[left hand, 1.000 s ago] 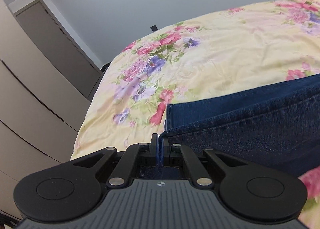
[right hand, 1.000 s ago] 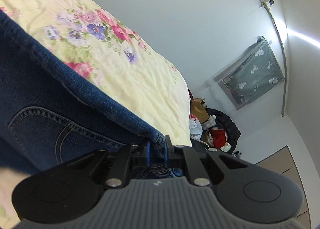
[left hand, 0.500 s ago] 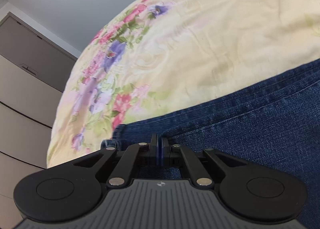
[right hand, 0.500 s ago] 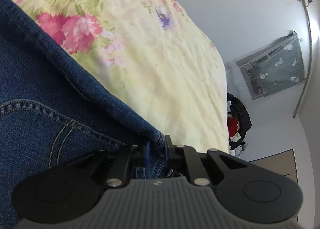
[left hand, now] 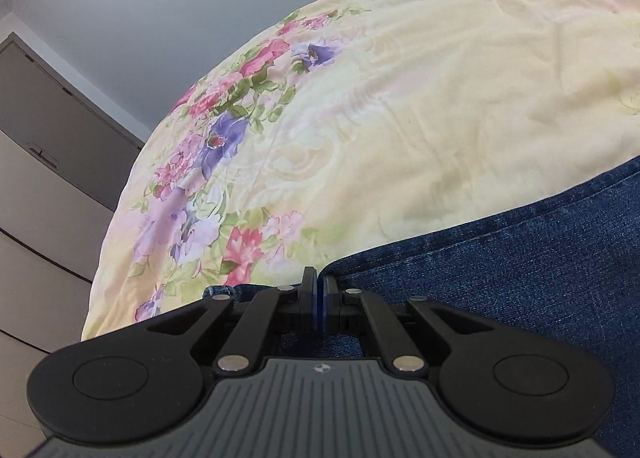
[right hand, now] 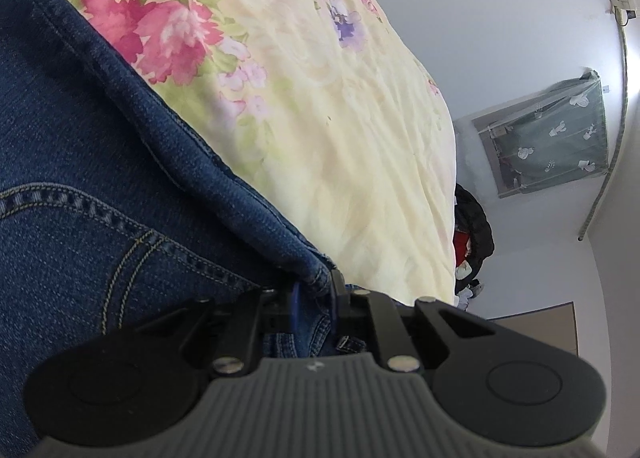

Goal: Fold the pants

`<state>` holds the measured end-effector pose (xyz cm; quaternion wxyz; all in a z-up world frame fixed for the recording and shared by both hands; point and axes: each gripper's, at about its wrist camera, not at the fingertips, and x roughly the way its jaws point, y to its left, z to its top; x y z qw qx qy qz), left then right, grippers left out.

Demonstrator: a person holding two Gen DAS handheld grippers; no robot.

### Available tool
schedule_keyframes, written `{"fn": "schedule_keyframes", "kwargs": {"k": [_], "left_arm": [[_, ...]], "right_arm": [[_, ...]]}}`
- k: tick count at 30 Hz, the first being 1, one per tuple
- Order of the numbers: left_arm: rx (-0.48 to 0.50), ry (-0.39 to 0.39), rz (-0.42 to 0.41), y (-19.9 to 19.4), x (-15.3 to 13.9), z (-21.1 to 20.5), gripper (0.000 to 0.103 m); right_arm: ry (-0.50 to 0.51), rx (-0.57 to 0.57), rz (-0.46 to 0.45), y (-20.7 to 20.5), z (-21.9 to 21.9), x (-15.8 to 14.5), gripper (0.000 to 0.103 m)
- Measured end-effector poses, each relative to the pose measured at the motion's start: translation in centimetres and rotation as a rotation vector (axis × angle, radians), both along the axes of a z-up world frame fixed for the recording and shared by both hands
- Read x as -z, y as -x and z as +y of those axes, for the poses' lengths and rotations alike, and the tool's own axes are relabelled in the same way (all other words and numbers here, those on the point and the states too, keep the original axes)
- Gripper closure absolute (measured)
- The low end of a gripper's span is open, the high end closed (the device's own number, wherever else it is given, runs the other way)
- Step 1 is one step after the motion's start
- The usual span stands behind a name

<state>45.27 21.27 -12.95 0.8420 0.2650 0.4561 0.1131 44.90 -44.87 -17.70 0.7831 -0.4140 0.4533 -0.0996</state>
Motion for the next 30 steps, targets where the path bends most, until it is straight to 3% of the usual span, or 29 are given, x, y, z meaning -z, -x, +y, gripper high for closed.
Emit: {"fn": "schedule_keyframes", "kwargs": {"k": [2,4,8,9,10,12,14,16,18,23,30], "left_arm": [[0.006,-0.009,0.071,-0.9,1.4,0.1,0.1],[0.001,-0.007,0.084,-1.2,1.9,0.3,0.09],[-0.014,0.066,0.073,-1.1,0.8,2.0,0.082],[-0.012,0.058,0.063,-0.9,0.3,2.3,0.076],[-0.033,0.014,0.048,-0.9,0.0,2.7,0.058],[-0.062,-0.07,0.046,-0.9,-1.0,3.7,0.039],[-0.106,-0.051,0.025,-0.6,-2.7,5.3,0.039],[-0.157,0.029,-0.005,0.3,-4.2,6.8,0.039],[-0.205,0.134,-0.02,1.5,-5.3,8.3,0.039],[-0.313,0.407,-0.099,6.6,-6.5,11.1,0.039],[-0.576,0.814,-0.252,15.9,-4.5,15.2,0.032]], "right_arm": [[0.011,0.007,0.001,-0.1,0.2,0.2,0.096],[0.016,0.005,0.004,0.0,0.3,0.2,0.096],[0.03,0.002,0.009,0.2,0.6,0.2,0.095],[0.037,0.002,0.01,0.3,0.6,0.2,0.095],[0.041,0.003,0.013,0.4,0.8,0.1,0.091],[0.058,0.001,0.03,0.3,1.1,0.2,0.09],[0.083,-0.003,0.033,0.5,1.5,0.1,0.082],[0.074,0.015,0.01,0.8,1.6,-0.6,0.068],[0.044,0.064,-0.012,1.0,1.3,-1.5,0.064],[-0.036,0.164,-0.072,2.7,1.0,-4.5,0.063],[-0.345,0.316,-0.092,8.9,1.9,-8.2,0.062]]}}
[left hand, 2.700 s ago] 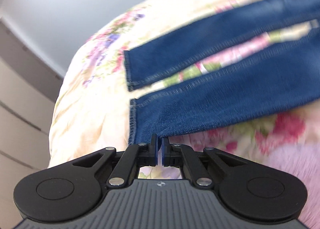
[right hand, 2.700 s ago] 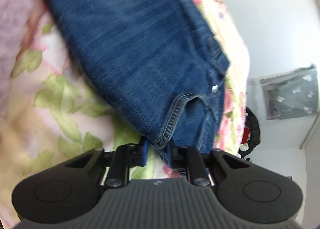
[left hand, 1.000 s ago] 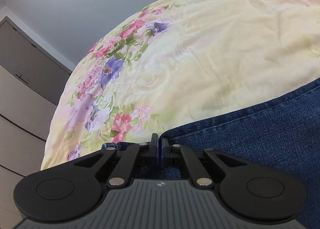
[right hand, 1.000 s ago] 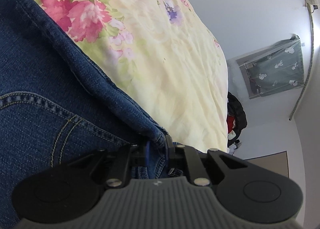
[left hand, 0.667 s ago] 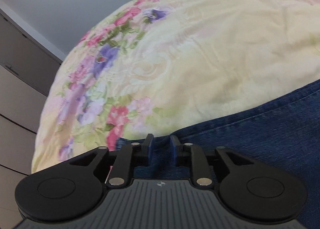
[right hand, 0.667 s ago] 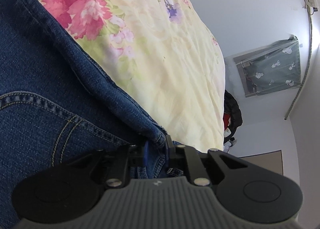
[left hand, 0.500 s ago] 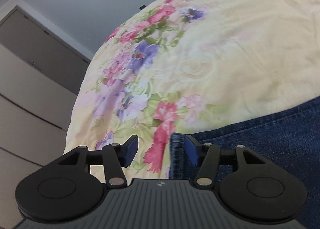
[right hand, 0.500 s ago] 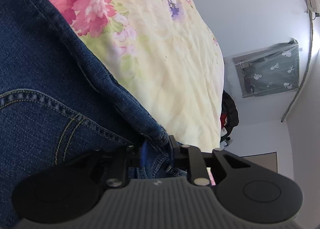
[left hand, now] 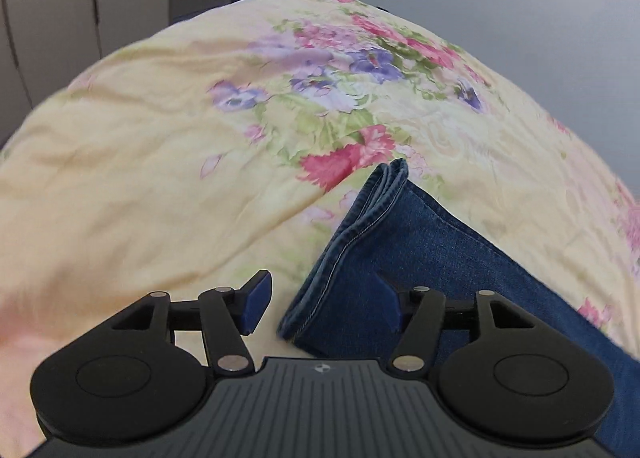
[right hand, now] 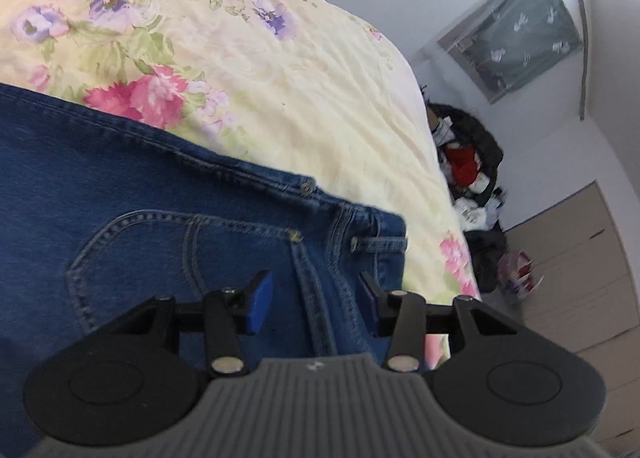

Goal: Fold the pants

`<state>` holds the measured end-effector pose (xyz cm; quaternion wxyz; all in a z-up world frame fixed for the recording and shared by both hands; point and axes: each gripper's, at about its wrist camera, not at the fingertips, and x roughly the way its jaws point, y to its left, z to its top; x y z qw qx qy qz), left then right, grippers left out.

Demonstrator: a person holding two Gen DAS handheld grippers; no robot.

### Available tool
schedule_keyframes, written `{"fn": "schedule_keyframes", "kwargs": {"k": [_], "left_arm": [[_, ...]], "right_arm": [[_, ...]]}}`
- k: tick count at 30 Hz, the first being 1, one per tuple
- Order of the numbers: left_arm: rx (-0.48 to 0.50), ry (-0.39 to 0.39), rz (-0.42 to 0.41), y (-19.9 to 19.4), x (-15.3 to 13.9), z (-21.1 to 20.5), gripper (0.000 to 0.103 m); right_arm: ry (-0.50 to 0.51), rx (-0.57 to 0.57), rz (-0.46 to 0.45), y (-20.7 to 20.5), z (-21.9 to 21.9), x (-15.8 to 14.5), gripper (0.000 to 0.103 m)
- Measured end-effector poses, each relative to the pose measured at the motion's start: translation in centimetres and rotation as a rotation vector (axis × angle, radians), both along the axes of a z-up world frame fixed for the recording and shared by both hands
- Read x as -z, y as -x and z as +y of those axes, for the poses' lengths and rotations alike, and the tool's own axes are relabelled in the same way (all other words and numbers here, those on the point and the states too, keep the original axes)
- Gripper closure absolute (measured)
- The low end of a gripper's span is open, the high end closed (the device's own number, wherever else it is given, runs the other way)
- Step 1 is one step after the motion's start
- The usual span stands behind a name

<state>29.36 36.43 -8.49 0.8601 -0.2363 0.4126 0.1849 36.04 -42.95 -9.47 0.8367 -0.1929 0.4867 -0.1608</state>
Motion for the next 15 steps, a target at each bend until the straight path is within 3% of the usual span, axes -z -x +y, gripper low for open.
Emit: {"fn": "schedule_keyframes", "kwargs": {"k": [4,7,11,15], "left_arm": [[-0.063,0.275,-0.082,3.2,2.4,0.7,0.029],[-0.107,0.281,-0.072,4.0,3.8,0.4,0.029],[-0.159,0.332,-0.122,4.6,5.4,0.8,0.03],[-0.207,0.322,-0.159,4.4,6.0,0.8,0.037]], "right_arm": [[-0.179,0.048,-0.034,5.5,1.8,-0.5,0.062],[-0.273,0.041,-0.044,9.6,4.2,0.1,0.062],[-0.395,0.042,-0.032,14.5,6.1,1.2,0.063],[-0.468,0.062,-0.033,16.6,7.3,3.6,0.065]]}}
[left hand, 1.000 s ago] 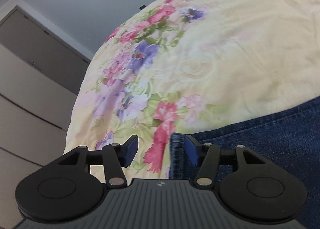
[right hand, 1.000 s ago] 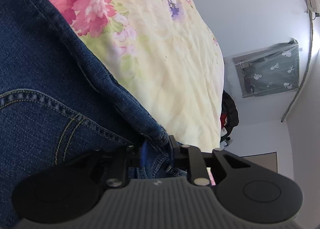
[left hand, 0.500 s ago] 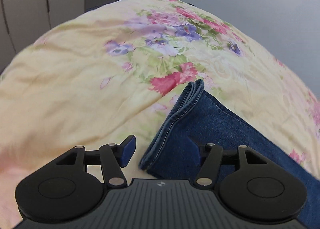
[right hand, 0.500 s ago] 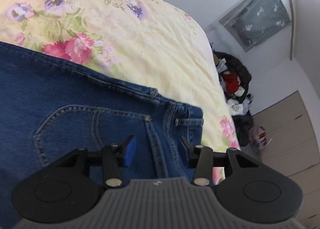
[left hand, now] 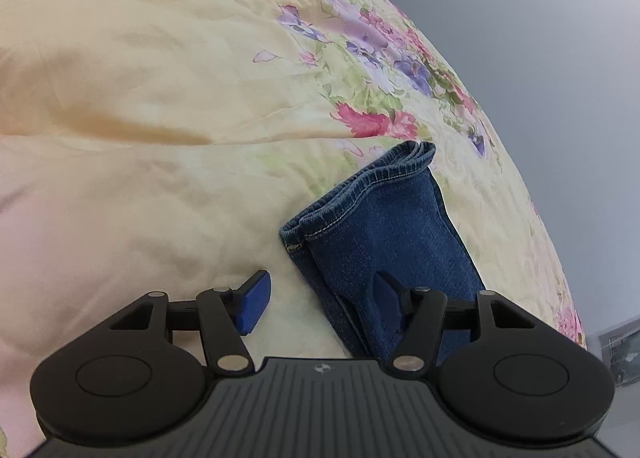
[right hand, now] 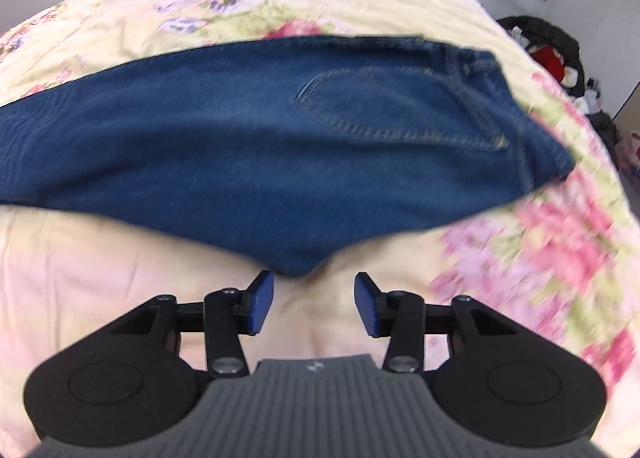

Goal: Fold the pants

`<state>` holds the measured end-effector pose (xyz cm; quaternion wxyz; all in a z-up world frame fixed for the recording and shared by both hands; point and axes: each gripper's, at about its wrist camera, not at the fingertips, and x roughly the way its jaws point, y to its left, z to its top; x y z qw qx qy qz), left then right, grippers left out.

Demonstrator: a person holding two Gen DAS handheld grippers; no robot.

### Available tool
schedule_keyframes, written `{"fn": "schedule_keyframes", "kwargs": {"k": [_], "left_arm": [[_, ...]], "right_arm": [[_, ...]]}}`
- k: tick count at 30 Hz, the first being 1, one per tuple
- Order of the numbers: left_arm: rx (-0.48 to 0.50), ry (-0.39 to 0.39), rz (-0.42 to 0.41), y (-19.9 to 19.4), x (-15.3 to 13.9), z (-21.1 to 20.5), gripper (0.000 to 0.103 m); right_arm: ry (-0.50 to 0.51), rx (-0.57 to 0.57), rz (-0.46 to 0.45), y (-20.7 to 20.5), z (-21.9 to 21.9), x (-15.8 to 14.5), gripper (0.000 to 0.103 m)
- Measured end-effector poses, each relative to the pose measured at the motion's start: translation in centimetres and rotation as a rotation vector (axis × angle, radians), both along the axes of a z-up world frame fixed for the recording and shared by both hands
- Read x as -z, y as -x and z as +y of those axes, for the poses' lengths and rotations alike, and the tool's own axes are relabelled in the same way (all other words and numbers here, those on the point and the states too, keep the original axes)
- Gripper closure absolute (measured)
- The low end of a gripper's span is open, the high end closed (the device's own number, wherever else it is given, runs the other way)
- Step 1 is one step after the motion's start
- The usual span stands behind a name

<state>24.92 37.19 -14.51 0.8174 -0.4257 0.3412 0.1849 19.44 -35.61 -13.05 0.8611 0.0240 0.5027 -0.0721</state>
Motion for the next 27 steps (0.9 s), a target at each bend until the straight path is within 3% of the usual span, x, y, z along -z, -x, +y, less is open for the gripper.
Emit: {"fn": "schedule_keyframes", "kwargs": {"k": [3,5,7,9,12,14,20,22,24,27], "left_arm": [[-0.031,-0.022,-0.011,-0.2,0.4,-0.3,0.043],[-0.038,-0.049,-0.011,-0.6,0.4,-0.6,0.053],[-0.038,-0.083,0.003,-1.2,0.2,-0.9,0.07],[-0.039,-0.121,0.01,-1.4,-0.3,-1.1,0.083],[-0.019,-0.175,0.007,-1.7,-1.4,-1.3,0.09],[0.002,-0.209,0.04,-2.1,-1.3,-1.3,0.09],[0.005,-0.208,0.104,-3.1,0.0,-1.3,0.089],[0.046,-0.253,0.145,-3.4,-0.7,-1.7,0.078],[0.097,-0.296,0.175,-3.5,-1.7,-2.1,0.075],[0.124,-0.427,0.177,-3.0,-3.6,-3.0,0.055]], "right_arm": [[-0.032,0.069,-0.021,-0.4,0.0,1.3,0.069],[-0.035,0.103,-0.053,-1.1,0.0,1.6,0.069],[-0.026,0.106,-0.056,-1.7,0.1,1.8,0.088],[0.014,0.082,-0.038,-2.2,0.4,1.6,0.097],[0.09,0.063,-0.037,-2.2,0.1,0.6,0.102],[0.091,0.06,-0.032,-2.1,-0.4,0.3,0.103],[0.094,0.054,0.028,-2.8,-0.6,1.7,0.102],[0.064,0.028,0.046,-2.7,-0.7,1.3,0.097],[0.07,-0.002,0.04,-2.0,-0.5,0.3,0.093],[0.066,-0.061,-0.001,-1.1,0.6,-1.7,0.089]]}}
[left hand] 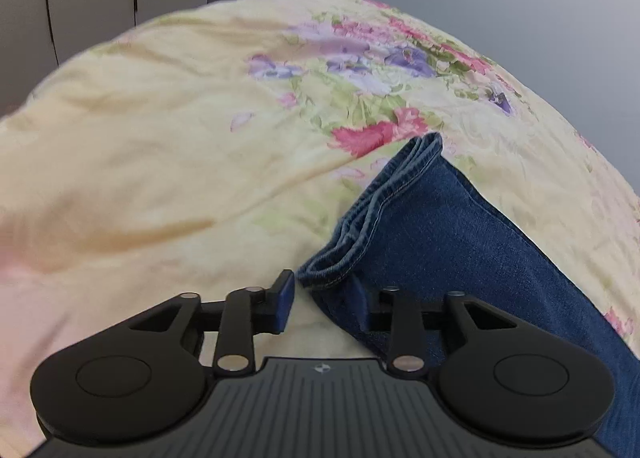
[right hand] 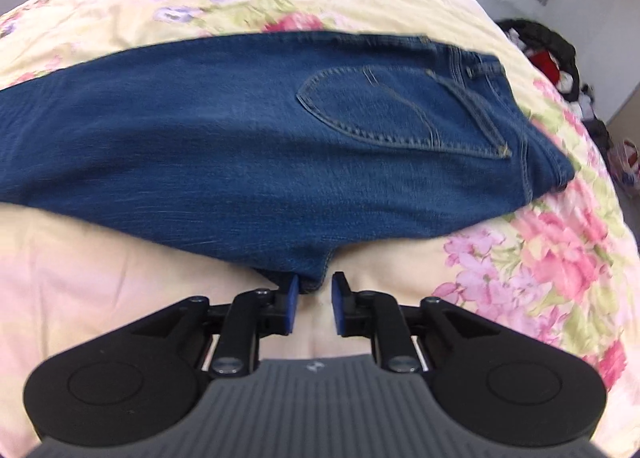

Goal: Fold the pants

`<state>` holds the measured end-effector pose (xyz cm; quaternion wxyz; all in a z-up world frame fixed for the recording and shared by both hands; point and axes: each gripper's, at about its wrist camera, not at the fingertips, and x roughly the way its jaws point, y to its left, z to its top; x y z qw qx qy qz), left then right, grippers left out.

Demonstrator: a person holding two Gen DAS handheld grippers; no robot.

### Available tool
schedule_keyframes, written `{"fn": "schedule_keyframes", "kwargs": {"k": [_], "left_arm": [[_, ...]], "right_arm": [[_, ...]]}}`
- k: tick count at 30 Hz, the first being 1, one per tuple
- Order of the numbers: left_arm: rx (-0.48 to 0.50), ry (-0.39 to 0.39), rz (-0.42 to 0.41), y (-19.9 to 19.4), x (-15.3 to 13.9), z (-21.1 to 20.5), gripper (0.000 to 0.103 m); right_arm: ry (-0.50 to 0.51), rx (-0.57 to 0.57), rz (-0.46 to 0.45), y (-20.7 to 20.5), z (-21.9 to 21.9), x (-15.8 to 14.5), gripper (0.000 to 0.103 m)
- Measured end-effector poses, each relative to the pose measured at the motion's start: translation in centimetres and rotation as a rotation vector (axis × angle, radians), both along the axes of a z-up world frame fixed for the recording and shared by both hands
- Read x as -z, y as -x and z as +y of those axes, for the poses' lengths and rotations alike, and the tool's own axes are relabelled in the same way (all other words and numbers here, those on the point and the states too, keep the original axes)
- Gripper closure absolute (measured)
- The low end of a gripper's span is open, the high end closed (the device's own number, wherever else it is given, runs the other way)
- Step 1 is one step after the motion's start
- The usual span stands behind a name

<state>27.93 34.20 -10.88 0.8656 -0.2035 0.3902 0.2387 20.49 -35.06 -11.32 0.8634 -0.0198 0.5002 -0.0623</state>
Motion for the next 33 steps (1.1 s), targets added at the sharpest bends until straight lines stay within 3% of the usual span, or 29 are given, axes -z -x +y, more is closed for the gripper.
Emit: {"fn": "schedule_keyframes", "kwargs": {"k": [2,4,8,10,15,18,26,33], "left_arm": [[0.038,-0.072,-0.025,0.2,-1.4,-0.6,0.049],[0.069,-0.076,-0.039,0.0,-2.3,-1.0,0.049],[0.068,0.07,-0.039,-0.2,-2.0,-0.7,0.047],[0.037,0.136,-0.05,0.7,-1.3,-0.5,0.041],[-0.016,0.351,-0.115,2.4,1.8,1.2,0.04],[-0.054,0.427,-0.175,2.6,3.3,1.9,0.04],[-0.095,0.447,-0.249,1.7,5.3,2.1,0.04],[-0.086,0.409,-0.239,1.4,5.3,1.6,0.04]], "right_arm": [[-0.028,-0.034,-0.037,-0.1,0.6,-1.1,0.089],[-0.058,-0.059,-0.074,-1.2,1.4,-1.8,0.089],[-0.105,-0.082,-0.08,-6.0,2.7,-0.8,0.089],[-0.109,-0.061,-0.095,-8.6,2.9,0.1,0.089],[-0.159,-0.031,-0.092,-15.8,2.6,2.1,0.089],[-0.175,-0.017,-0.076,-19.5,2.6,3.7,0.09],[-0.15,-0.022,-0.091,-26.2,2.8,5.2,0.091],[-0.15,0.024,-0.093,-28.5,2.6,5.9,0.096]]}}
